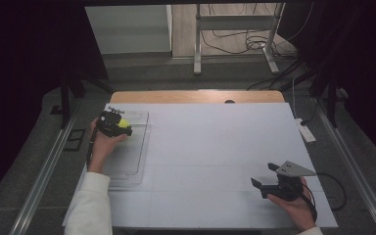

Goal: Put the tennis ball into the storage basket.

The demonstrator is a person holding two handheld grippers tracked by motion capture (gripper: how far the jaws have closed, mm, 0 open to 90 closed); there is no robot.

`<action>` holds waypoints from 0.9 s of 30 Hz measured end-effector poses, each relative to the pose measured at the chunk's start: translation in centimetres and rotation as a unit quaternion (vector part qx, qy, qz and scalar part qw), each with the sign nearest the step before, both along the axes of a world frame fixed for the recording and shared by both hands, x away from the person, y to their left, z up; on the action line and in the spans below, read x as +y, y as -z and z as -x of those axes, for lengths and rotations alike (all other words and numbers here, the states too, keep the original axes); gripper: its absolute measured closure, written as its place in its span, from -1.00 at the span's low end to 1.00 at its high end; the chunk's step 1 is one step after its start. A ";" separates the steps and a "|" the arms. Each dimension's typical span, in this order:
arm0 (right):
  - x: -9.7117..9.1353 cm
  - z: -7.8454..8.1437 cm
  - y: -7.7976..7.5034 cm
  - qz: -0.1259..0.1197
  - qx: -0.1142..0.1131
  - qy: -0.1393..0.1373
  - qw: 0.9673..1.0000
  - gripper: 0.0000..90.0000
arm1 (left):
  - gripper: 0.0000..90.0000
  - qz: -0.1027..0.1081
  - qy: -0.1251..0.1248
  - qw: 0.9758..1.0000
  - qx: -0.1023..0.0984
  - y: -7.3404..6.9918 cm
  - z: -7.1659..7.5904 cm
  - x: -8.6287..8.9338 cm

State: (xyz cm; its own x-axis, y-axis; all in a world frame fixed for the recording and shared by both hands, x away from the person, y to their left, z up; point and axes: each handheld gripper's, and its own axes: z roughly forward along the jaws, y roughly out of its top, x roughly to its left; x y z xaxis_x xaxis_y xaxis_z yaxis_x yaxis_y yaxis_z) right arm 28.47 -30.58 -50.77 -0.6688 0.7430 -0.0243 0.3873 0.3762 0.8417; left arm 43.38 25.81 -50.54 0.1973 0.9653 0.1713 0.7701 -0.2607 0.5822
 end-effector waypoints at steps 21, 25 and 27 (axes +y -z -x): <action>-0.1 -0.1 0.0 0.000 0.000 0.001 1.000 -0.70 | -0.69 0.097 0.017 0.993 -0.058 -2.5 1.8 0.2; -0.2 -0.2 0.0 -0.003 0.002 0.002 1.000 -0.70 | -0.69 0.113 0.025 0.991 -0.065 -3.0 2.4 0.2; -0.2 -0.2 0.0 -0.004 0.002 0.001 1.000 -0.70 | -0.69 0.125 0.034 0.989 -0.070 -3.3 2.9 0.1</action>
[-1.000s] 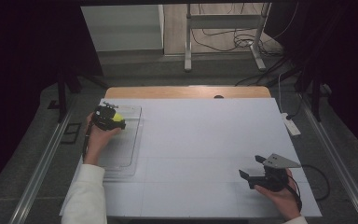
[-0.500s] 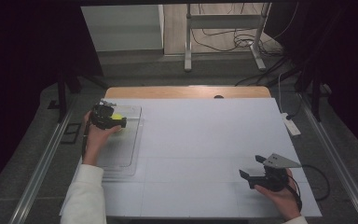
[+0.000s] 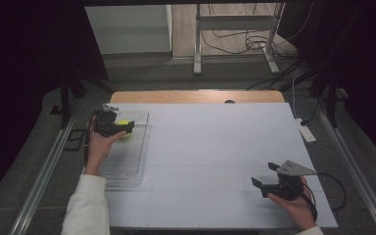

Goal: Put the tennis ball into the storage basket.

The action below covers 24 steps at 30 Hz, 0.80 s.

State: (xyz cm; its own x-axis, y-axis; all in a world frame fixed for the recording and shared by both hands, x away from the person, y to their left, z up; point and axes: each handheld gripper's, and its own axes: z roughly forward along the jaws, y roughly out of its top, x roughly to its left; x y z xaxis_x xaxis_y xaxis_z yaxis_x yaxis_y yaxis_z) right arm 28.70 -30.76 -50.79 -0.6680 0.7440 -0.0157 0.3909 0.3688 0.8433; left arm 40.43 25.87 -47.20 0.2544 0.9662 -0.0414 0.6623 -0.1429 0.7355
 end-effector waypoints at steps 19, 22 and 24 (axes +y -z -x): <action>0.0 0.1 0.0 -0.009 0.002 -0.010 1.000 -0.70 | -0.69 0.055 0.057 0.996 -0.044 -2.1 4.4 -1.7; -0.1 0.1 0.0 -0.009 0.003 -0.010 1.000 -0.70 | -0.70 0.080 0.072 0.993 -0.043 -2.0 5.0 -1.8; -0.1 0.2 0.0 -0.008 0.002 -0.008 1.000 -0.70 | -0.69 0.091 0.077 0.992 -0.047 -1.9 5.5 -1.9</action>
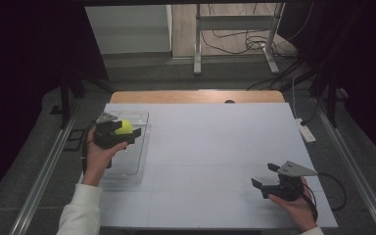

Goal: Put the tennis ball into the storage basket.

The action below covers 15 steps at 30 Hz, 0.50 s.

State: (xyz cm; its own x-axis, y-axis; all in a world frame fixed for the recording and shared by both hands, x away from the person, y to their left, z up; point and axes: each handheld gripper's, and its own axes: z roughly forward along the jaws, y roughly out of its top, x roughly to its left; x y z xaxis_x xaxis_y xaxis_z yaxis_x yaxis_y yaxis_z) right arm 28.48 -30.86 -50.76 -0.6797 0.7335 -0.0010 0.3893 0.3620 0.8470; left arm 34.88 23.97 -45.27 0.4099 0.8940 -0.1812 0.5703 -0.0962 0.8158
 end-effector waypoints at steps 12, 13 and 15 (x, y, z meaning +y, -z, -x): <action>0.1 0.1 0.0 0.001 0.000 0.002 1.000 -0.70 | -0.70 -0.027 0.046 0.998 -0.024 1.2 5.0 -1.7; 0.1 0.1 0.0 0.000 0.000 0.001 1.000 -0.70 | -0.70 -0.025 0.051 0.998 -0.025 1.3 5.5 -1.9; 0.1 0.1 0.0 0.000 0.000 0.001 1.000 -0.70 | -0.70 -0.023 0.053 0.998 -0.027 1.3 5.8 -2.0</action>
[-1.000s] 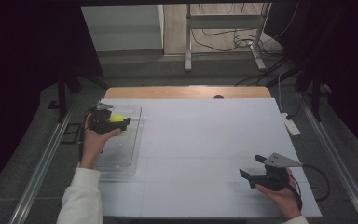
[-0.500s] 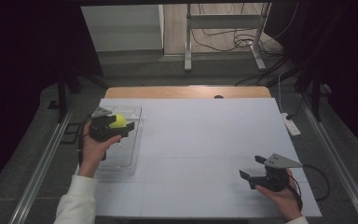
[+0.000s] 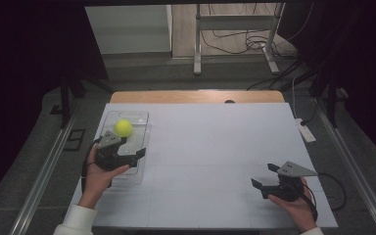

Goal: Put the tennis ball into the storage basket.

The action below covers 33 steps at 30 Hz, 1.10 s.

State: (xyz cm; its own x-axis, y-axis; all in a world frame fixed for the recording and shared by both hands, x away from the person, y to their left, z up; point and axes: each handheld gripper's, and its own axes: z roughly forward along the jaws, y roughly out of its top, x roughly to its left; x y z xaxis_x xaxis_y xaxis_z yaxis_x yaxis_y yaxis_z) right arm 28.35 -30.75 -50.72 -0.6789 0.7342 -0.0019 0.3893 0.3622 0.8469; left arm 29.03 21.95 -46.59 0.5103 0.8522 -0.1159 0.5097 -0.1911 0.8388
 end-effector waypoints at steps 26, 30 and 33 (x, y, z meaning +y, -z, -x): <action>-0.2 0.2 -0.2 -0.007 -0.004 0.000 1.000 -0.70 | -0.70 0.003 0.037 0.999 -0.013 2.3 3.6 -1.7; -0.2 0.2 -0.2 -0.008 -0.004 0.000 1.000 -0.70 | -0.70 0.001 0.040 0.999 -0.013 2.3 3.6 -1.9; -0.3 0.2 -0.2 -0.013 -0.003 0.000 1.000 -0.70 | -0.70 0.002 0.042 0.999 -0.015 2.3 3.5 -1.9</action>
State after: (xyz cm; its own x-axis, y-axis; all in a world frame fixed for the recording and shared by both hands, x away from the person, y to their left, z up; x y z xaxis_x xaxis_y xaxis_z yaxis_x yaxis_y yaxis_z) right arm 28.16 -31.07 -50.53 -0.6786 0.7344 0.0140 0.3845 0.3390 0.8586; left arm 25.52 20.09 -48.90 0.5835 0.8054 -0.1036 0.4671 -0.2285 0.8541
